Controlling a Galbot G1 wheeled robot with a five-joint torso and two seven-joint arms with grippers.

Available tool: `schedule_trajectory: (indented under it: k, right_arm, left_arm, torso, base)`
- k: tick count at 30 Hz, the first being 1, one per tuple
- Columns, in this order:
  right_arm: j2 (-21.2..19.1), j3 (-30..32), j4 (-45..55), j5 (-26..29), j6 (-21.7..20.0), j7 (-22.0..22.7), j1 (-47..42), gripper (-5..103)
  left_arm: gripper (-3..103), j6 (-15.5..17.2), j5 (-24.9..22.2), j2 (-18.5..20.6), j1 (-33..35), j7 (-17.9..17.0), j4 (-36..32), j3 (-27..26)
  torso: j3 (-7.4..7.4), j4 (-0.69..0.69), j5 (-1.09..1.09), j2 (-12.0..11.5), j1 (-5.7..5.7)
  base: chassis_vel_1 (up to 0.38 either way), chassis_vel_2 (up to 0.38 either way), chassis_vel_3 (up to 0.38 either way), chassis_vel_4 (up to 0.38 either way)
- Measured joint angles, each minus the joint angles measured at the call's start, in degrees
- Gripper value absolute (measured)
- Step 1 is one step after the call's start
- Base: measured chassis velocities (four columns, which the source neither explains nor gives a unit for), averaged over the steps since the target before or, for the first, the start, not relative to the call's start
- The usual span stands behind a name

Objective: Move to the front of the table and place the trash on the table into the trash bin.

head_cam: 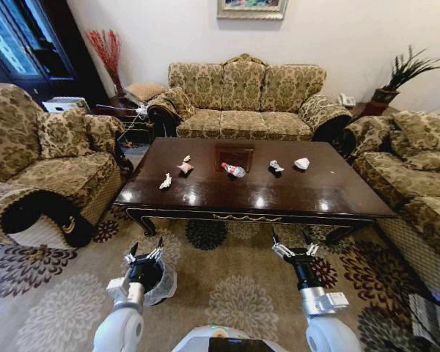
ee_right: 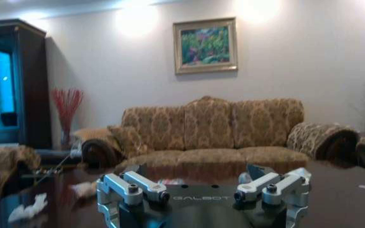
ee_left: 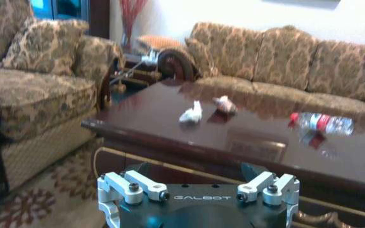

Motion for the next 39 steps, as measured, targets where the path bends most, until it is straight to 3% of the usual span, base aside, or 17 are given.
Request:
schedule_trajectory:
  k: [3,5,8,17,25,39]
  right_arm:
    - [0.3,0.1,0.7,-1.1,-0.9,1.0,0.8,100]
    - [0.3,0.1,0.9,-1.8,-1.2,1.1,1.2,100]
    - [0.6,0.0,1.5,-2.9,-1.5,1.2,1.3,100]
    - [1.7,-0.9,1.6,-5.0,-0.9,1.4,0.5,100]
    - [2.4,-1.5,0.7,-7.7,-1.2,1.9,2.1,100]
    - [1.9,-1.1,-3.5,-5.7,0.0,1.4,2.3,100]
  left_arm:
    - [100,-3.9,-0.3,-0.7,-0.7,0.5,-1.6,0.5]
    - [100,-4.8,-0.5,-1.2,-1.1,0.6,-3.5,1.1]
    - [100,-4.9,-0.6,-1.8,-1.3,1.2,-8.5,1.9]
    - [100,-4.8,-0.5,1.2,-0.4,0.3,-8.9,0.2]
    - [100,-0.7,-0.1,2.6,-2.3,-1.1,-1.3,-0.3]
    - [100,3.4,2.0,10.5,-11.1,-0.7,22.0,0.7]
  torso:
    - [0.0,0.0,0.01,0.0,0.0]
    - [0.01,-0.01,0.01,0.0,0.01]
    - [0.0,-0.01,0.01,0.0,0.01]
    - [0.0,0.0,-0.01,0.0,0.01]
    - [0.0,0.0,-0.01,0.0,0.01]
    - [0.01,-0.01,0.0,0.0,0.01]
  base:
    - [0.0,0.0,0.0,0.0]
    - [0.0,0.0,0.0,0.0]
    - [0.0,0.0,0.0,0.0]
    - [0.0,0.0,0.0,0.0]
    - [0.0,0.0,0.0,0.0]
    - [0.067,0.066,-0.064,-0.066]
